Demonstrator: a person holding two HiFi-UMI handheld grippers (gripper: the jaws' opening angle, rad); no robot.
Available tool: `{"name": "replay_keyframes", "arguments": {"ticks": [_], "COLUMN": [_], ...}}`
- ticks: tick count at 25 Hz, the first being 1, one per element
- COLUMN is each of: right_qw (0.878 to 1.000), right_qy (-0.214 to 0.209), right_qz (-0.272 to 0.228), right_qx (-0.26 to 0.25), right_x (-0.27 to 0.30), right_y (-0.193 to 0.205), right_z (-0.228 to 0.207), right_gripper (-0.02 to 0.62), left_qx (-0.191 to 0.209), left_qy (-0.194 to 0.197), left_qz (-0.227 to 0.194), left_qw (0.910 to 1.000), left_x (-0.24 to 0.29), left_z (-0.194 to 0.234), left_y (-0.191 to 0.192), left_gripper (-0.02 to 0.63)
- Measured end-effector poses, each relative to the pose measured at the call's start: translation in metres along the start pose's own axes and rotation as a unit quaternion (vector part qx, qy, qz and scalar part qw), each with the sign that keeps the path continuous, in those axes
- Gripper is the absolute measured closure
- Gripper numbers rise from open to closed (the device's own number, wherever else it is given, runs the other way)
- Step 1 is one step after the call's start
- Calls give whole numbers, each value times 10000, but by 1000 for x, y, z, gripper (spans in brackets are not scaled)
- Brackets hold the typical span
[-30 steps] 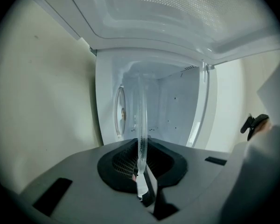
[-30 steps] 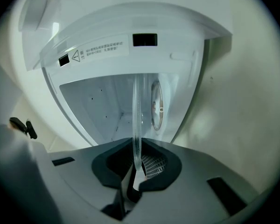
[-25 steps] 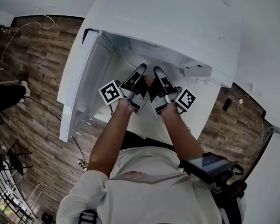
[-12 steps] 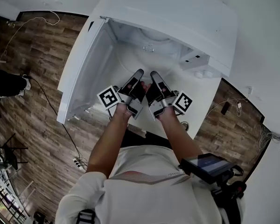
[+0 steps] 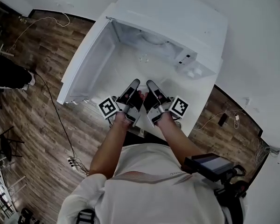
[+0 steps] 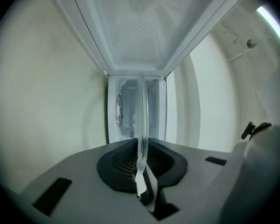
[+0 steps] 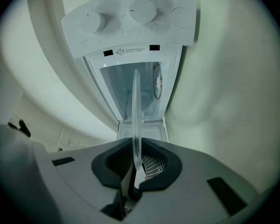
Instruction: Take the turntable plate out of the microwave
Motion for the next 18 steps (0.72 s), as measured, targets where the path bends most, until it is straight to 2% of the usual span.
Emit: {"name": "replay_keyframes", "arguments": {"ticks": [8,18], "right_qw": [9997,9990], "right_qy": [-87,-242], "right_qz": [174,-225], "right_qx": [-133,-311], "right_x": [-18,-46], "right_y": [26,66], "right_z": [15,41], "right_gripper": [560,560], "left_qx": [67,151], "left_qy": [66,286], "left_qz": [-104,326], "left_qw": [9999,9989], "left_x": [-32,-65], "left_z": [-17,-45], "left_y": [13,23], "left_gripper": [560,560]}}
Point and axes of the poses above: the fingertips, and each gripper's own axes: x forward along the fingers, z to its left, y out of its underside, the point moved 7 cm from there along -x, backward along the fingers
